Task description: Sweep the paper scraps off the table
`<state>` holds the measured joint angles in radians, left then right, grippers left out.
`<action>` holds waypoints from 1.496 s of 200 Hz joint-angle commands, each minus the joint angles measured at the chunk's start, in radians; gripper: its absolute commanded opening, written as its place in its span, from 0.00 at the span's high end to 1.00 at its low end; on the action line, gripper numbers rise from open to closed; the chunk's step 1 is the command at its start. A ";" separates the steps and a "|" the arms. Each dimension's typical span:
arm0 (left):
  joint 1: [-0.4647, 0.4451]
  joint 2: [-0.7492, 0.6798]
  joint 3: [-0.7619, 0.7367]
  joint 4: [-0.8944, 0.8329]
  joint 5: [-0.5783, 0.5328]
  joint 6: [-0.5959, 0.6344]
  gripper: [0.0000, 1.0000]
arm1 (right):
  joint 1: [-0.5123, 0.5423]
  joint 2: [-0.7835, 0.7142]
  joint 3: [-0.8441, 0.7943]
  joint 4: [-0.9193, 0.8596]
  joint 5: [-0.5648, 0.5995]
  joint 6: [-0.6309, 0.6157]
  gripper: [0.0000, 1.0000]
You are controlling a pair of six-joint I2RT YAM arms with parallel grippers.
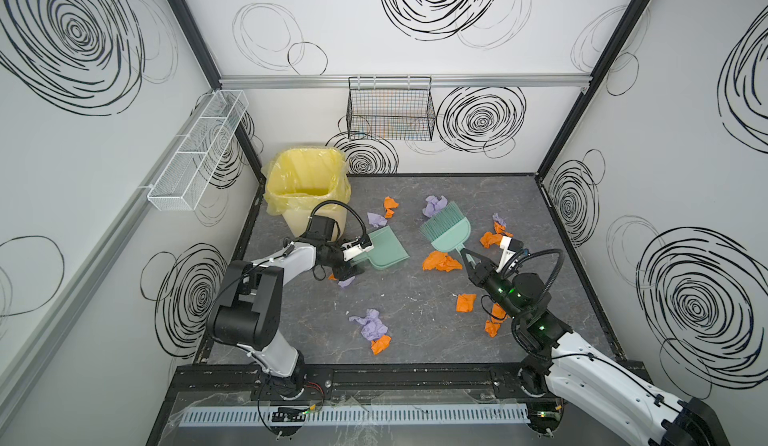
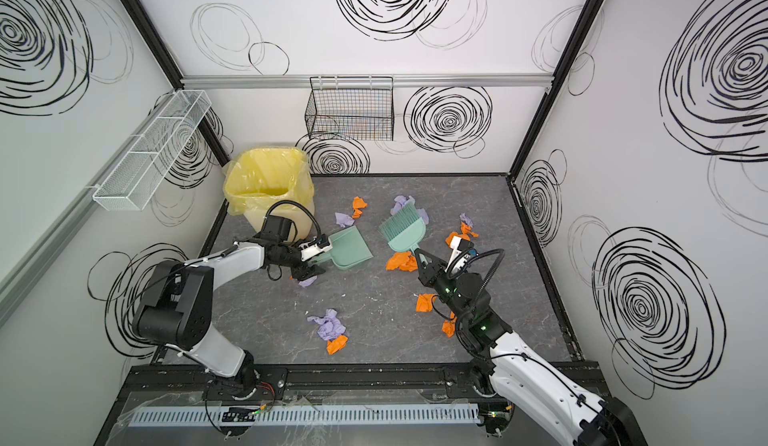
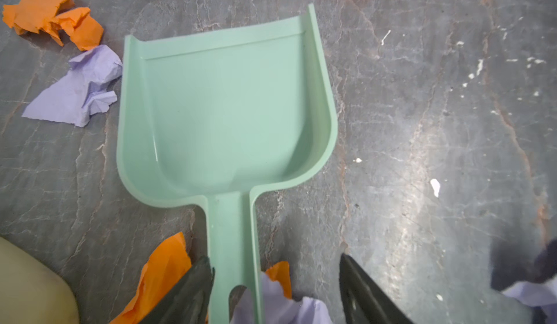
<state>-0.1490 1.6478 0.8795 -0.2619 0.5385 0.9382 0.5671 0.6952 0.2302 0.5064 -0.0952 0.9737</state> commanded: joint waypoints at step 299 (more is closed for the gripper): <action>0.132 -0.164 0.037 -0.272 0.152 0.127 0.71 | 0.010 0.015 -0.073 0.100 -0.026 0.013 1.00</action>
<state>-0.0219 1.5494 0.9657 -0.4568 0.5922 1.0252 0.5694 0.7071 0.1654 0.5510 -0.1146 0.9768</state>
